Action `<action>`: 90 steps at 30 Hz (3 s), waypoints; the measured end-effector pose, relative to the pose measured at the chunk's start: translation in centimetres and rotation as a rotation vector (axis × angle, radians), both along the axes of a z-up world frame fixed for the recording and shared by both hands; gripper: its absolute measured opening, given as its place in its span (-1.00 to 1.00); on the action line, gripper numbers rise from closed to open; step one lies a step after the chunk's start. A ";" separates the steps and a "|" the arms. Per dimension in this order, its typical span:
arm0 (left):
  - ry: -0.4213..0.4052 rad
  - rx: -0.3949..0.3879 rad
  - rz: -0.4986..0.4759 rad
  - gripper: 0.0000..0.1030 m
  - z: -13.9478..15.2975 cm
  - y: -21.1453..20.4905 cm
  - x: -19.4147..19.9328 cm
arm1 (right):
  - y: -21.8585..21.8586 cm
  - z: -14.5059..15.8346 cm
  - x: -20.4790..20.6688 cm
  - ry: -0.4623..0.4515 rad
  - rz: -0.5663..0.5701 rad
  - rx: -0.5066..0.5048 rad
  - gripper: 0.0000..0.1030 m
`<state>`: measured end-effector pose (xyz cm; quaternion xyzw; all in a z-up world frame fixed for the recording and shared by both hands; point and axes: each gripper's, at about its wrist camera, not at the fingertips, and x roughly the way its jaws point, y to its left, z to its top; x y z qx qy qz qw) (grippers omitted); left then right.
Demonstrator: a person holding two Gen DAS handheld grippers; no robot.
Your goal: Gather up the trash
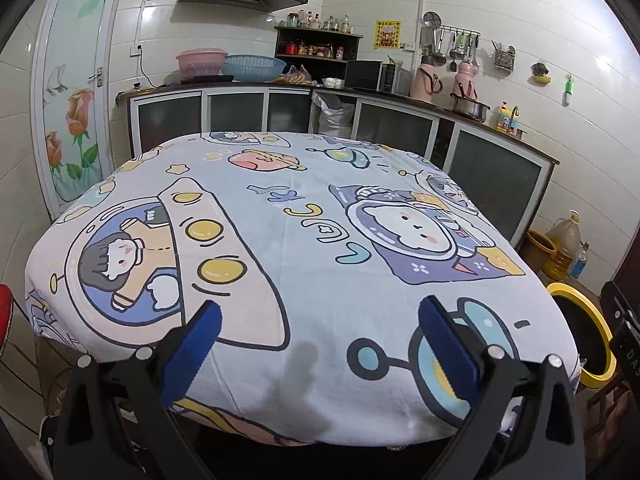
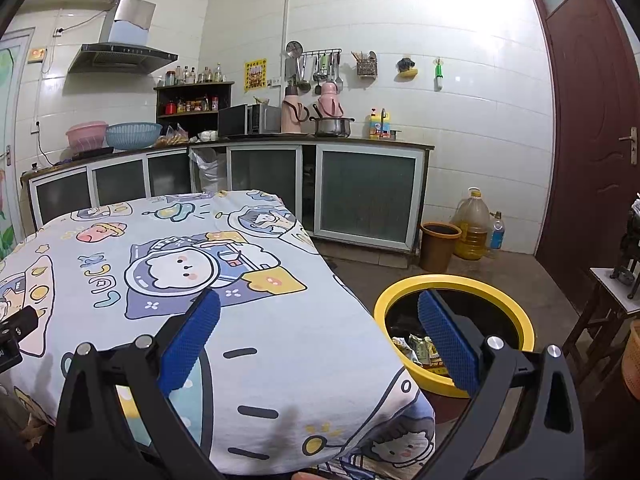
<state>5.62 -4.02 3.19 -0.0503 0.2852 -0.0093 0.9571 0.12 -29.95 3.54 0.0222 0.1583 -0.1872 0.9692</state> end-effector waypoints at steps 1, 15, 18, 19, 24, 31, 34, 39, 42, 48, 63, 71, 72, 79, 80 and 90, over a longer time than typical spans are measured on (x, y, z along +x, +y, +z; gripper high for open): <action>-0.001 0.002 -0.001 0.85 0.0 0.0 0.0 | 0.0 0.0 0.0 0.002 -0.001 0.002 0.85; 0.005 0.006 -0.019 0.85 -0.2 -0.5 0.3 | -0.2 -0.3 0.4 0.015 0.005 0.007 0.85; 0.005 0.004 -0.020 0.85 -0.2 -0.5 0.4 | -0.2 -0.3 0.4 0.017 0.005 0.006 0.85; 0.005 0.003 -0.020 0.85 -0.2 -0.5 0.4 | -0.2 -0.3 0.4 0.018 0.006 0.007 0.85; 0.009 0.000 -0.020 0.85 -0.3 -0.5 0.4 | -0.2 -0.4 0.4 0.019 0.007 0.006 0.85; 0.012 0.000 -0.020 0.85 -0.3 -0.5 0.4 | -0.3 -0.4 0.5 0.026 0.007 0.010 0.85; 0.014 -0.001 -0.022 0.85 -0.4 -0.5 0.5 | -0.3 -0.4 0.5 0.027 0.006 0.011 0.85; 0.015 -0.003 -0.025 0.85 -0.4 -0.5 0.5 | -0.5 -0.3 0.5 0.027 0.010 0.009 0.85; 0.015 -0.002 -0.028 0.85 -0.5 -0.5 0.5 | -0.7 -0.2 0.5 0.026 0.010 0.009 0.85; 0.017 -0.004 -0.031 0.85 -0.7 -0.5 0.6 | -0.7 -0.3 0.6 0.032 0.011 0.012 0.85; 0.023 -0.007 -0.034 0.85 -0.9 -0.4 0.7 | -0.5 -0.3 0.9 0.036 0.017 0.004 0.85; 0.025 -0.008 -0.035 0.85 -1.0 -0.3 0.8 | -0.5 -0.4 0.9 0.040 0.018 0.005 0.85; 0.025 -0.008 -0.036 0.85 -1.0 -0.2 0.8 | -0.5 -0.4 0.9 0.040 0.017 0.005 0.85; 0.028 -0.011 -0.038 0.85 -1.1 -0.2 0.9 | -0.6 -0.6 0.8 0.041 0.019 0.004 0.85; 0.029 -0.010 -0.038 0.85 -1.1 -0.2 0.9 | -0.6 -0.6 0.8 0.040 0.018 0.003 0.85; 0.029 -0.011 -0.039 0.85 -1.2 -0.1 0.9 | -0.8 -0.7 0.8 0.043 0.020 0.005 0.85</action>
